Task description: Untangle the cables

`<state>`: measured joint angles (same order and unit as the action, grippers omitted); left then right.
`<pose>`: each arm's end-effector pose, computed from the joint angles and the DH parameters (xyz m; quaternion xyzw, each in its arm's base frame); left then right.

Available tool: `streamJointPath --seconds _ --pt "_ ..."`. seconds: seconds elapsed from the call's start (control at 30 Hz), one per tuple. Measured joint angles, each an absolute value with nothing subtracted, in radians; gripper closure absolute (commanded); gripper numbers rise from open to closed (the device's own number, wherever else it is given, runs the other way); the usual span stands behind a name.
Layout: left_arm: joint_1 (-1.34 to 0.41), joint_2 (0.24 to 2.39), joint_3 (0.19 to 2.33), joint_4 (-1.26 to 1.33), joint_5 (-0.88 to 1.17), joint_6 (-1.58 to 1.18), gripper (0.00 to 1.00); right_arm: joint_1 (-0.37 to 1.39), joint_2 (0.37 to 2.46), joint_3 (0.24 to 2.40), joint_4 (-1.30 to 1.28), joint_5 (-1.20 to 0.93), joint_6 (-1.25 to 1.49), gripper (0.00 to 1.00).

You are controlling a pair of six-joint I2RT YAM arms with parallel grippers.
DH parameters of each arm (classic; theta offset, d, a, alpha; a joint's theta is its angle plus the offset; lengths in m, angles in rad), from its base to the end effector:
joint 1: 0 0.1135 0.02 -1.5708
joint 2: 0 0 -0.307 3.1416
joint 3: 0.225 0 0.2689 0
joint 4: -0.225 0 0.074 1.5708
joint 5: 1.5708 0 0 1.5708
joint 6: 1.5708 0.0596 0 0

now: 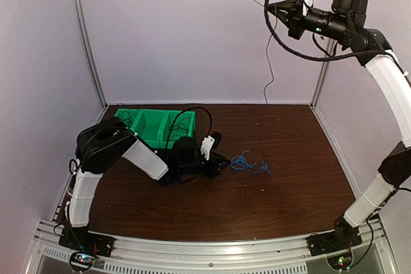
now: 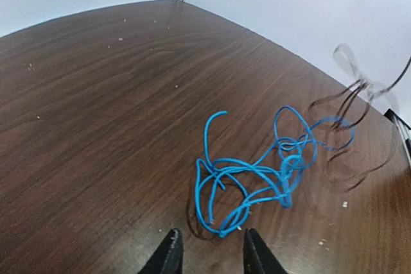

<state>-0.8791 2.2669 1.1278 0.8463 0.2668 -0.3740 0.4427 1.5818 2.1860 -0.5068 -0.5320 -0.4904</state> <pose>0.3112 -0.4004 0.0982 0.2756 0.7505 -0.4331 0.4162 0.2850 0.1686 0.6310 -0.4655 0.4914 0.1595 0.7187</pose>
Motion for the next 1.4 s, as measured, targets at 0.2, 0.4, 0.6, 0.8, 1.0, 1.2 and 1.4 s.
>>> streamJointPath --seconds 0.2,0.4,0.6,0.8,1.0,1.2,1.4 --pt "-0.879 1.971 0.936 0.924 0.278 -0.369 0.47 0.448 1.556 1.859 -0.506 -0.591 -0.489 1.00" --pt "-0.880 1.817 0.924 1.024 0.300 -0.360 0.43 0.463 1.549 1.712 -0.493 -0.641 -0.443 1.00" --pt "-0.884 1.870 0.967 1.018 0.292 -0.302 0.43 0.496 1.525 1.679 -0.455 -0.679 -0.407 1.00" --pt "-0.885 1.961 1.116 0.885 0.295 -0.110 0.43 0.513 1.523 1.699 -0.450 -0.699 -0.387 1.00" --pt "-0.885 2.044 1.248 0.809 0.284 -0.029 0.52 0.522 1.522 1.719 -0.449 -0.707 -0.384 1.00" --pt "-0.884 2.106 1.304 0.795 0.296 -0.011 0.98 0.524 1.522 1.719 -0.451 -0.707 -0.383 1.00" --pt "-0.885 2.069 1.250 0.783 0.333 -0.032 1.00 0.518 1.522 1.700 -0.396 -0.620 -0.356 0.62"
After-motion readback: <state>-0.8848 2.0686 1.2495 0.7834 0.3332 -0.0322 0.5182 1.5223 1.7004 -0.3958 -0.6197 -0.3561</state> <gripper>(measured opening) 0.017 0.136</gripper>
